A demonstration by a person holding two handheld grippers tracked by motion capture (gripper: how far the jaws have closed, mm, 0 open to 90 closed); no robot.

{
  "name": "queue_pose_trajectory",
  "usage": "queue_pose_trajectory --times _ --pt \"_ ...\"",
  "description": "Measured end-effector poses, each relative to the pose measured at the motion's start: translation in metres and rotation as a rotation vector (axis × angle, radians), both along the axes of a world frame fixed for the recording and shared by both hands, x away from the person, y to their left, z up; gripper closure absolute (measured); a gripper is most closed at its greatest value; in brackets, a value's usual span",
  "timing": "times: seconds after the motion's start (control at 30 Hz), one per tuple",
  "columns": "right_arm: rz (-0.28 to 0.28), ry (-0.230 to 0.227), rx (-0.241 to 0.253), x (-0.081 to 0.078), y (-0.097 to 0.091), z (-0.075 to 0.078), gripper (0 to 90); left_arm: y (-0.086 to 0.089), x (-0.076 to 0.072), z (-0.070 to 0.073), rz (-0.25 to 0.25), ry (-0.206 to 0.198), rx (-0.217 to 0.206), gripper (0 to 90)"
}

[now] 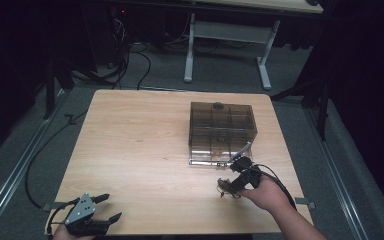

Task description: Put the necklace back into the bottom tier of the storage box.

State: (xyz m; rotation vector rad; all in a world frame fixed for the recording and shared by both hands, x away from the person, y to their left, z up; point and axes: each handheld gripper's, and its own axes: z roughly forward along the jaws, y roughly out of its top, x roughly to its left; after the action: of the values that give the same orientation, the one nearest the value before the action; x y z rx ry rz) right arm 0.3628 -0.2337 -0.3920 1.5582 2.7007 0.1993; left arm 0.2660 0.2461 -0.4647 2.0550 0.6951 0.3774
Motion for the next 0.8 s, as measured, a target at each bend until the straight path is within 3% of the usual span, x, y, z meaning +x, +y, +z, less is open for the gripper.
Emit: queue_pose_trajectory --times 0.27,0.43,0.8 --pt "0.034 0.010 -0.013 0.005 0.013 -0.012 43.2 0.000 0.000 0.000 -0.004 0.002 0.001 23.1" --pt "0.006 0.005 -0.001 0.010 0.017 -0.016 45.1 0.000 0.000 0.000 -0.006 0.003 0.004 23.1" --pt "0.013 0.026 -0.050 0.010 0.017 -0.023 58.5 0.000 0.000 0.000 -0.007 0.004 0.004 23.1"
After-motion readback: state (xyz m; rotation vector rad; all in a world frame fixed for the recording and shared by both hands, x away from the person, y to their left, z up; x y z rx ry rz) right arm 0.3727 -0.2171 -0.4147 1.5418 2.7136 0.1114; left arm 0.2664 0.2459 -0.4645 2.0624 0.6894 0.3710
